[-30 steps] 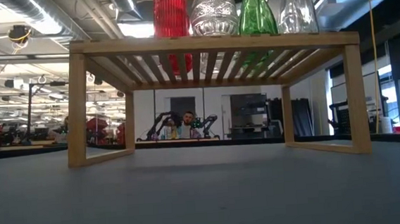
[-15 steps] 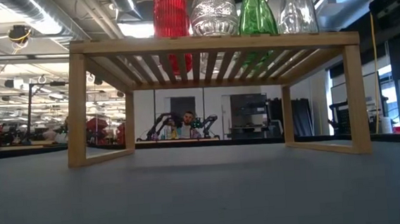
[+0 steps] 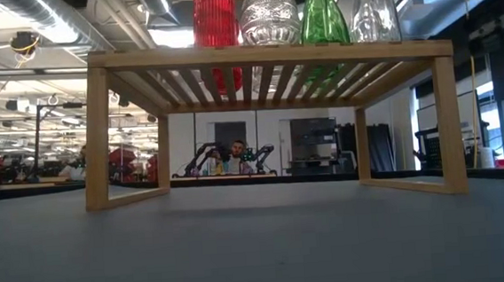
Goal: Sort vases onto shelf
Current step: Return to home position
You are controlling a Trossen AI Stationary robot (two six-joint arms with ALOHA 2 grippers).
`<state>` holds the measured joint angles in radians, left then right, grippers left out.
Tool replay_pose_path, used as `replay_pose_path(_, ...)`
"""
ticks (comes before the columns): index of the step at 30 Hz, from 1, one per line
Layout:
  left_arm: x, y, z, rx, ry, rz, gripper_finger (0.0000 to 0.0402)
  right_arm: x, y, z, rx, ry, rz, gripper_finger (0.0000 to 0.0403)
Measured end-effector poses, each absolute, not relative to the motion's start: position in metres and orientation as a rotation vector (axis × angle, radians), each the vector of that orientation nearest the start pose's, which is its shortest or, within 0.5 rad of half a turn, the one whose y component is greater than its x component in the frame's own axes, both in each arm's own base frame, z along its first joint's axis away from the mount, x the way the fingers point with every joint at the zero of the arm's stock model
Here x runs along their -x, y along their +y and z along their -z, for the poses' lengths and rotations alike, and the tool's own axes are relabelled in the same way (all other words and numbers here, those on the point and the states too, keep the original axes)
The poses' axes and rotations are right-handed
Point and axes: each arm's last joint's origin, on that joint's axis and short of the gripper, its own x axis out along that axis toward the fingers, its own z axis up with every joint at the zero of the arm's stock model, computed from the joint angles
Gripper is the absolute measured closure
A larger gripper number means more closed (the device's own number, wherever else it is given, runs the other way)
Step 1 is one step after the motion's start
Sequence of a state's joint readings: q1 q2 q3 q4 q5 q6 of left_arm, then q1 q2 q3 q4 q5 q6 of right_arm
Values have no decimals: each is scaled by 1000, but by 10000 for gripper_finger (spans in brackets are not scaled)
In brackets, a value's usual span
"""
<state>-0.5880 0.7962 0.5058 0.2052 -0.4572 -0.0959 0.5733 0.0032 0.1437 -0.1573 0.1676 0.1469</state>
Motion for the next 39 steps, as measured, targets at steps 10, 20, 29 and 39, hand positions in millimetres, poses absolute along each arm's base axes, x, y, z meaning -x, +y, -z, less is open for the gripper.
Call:
replay_pose_path(10, -137, -66, -229, 84, -21, 56, 381, -84, 33, -187, -119, 42, -379, 403)
replay_pose_path(20, -115, -30, -189, 151, -105, 59, 381, -91, 25, -172, -150, 66, -330, 403)
replay_pose_path(29, -101, -20, -178, 133, -75, 11, 381, -92, 19, -172, -174, 64, -272, 403)
replay_pose_path(39, -94, -17, -176, 119, -73, -15, 381, -95, 19, -170, -175, 2, -267, 403)
